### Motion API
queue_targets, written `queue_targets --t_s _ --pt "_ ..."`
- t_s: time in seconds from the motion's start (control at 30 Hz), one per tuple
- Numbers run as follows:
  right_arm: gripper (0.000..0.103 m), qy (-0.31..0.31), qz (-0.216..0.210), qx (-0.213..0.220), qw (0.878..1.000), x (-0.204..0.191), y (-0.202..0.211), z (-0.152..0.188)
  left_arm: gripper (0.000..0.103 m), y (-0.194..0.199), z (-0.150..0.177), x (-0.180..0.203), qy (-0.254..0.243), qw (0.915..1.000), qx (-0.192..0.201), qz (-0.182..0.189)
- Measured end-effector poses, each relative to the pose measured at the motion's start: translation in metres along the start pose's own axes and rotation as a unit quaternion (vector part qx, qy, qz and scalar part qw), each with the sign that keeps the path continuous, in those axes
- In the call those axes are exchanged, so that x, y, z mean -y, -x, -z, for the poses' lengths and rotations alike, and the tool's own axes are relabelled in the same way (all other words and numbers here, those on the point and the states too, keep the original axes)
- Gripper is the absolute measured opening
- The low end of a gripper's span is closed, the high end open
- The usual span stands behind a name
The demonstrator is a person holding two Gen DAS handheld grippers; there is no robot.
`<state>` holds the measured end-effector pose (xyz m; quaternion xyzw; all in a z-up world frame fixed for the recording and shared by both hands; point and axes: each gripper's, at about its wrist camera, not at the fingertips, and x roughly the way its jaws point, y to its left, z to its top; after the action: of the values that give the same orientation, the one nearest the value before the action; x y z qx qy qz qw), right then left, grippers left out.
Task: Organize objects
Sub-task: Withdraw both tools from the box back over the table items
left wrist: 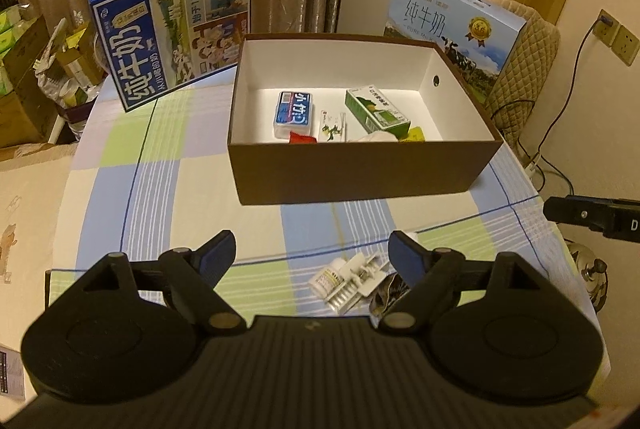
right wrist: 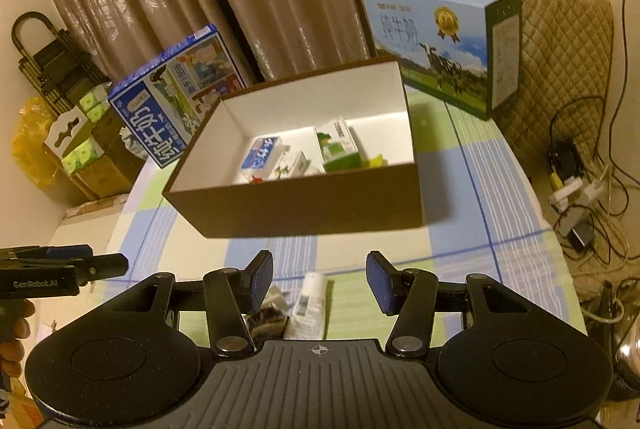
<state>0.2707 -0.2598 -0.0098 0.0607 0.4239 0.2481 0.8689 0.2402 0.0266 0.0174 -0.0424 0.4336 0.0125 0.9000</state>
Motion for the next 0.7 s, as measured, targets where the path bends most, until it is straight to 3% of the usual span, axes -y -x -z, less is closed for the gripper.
queue_targets --t_s 0.7 --pt "0.049 -0.029 0.007 -0.058 0.998 0.020 -0.025 0.034 0.082 -0.011 0.039 -0.006 0.017 0.9992 -0.036 -0.005"
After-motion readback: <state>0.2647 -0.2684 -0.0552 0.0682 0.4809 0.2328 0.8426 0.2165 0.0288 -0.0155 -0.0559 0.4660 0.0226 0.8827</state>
